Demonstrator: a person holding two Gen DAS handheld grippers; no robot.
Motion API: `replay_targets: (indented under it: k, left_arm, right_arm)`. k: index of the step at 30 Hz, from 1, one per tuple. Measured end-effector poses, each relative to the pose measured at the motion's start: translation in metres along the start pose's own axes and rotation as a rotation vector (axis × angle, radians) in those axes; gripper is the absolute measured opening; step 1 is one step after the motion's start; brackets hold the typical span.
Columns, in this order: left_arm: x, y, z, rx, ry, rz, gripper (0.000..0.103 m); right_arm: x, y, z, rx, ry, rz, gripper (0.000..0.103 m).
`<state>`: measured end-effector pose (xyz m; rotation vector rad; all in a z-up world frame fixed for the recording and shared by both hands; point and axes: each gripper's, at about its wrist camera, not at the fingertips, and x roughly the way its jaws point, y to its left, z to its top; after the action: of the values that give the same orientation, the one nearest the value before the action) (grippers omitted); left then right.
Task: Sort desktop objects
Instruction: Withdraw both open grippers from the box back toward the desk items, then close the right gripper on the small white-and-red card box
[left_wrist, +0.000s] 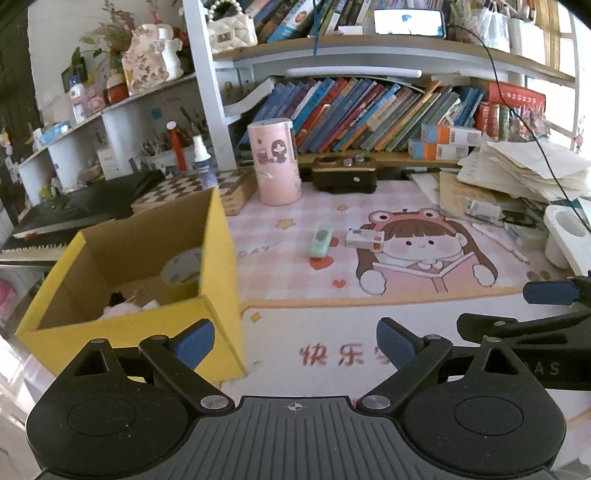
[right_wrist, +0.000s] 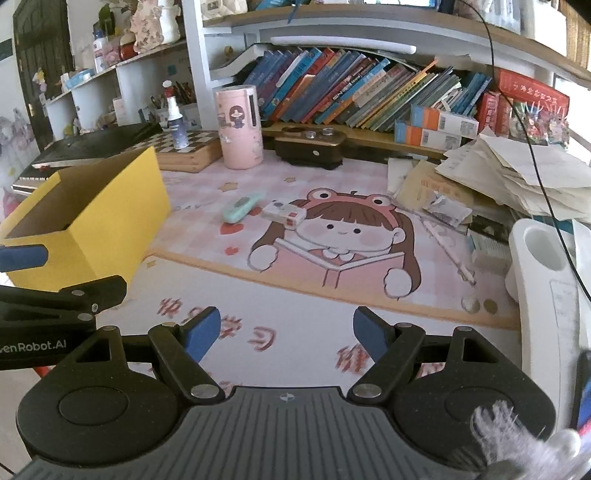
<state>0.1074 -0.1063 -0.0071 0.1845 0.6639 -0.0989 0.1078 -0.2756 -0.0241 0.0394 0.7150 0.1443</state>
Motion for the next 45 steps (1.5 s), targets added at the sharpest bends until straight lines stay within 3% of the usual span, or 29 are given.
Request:
replay_targets:
  k: [26,37,45]
  left_arm:
    - [0.085,-0.047,0.058,-0.008,0.100,0.131,0.096]
    - [0.123,-0.054,0.073,-0.034,0.133,0.139,0.096]
    - [0.141,-0.056,0.077,-0.041,0.155,0.145,0.096]
  right_arm:
    - [0.094,-0.082,0.076,-0.043,0.013,0.117,0.078]
    - [0.129,-0.096,0.101,-0.065,0.015,0.137,0.078]
    - [0.147,-0.102,0.103,-0.015,0.048,0.146,0.078]
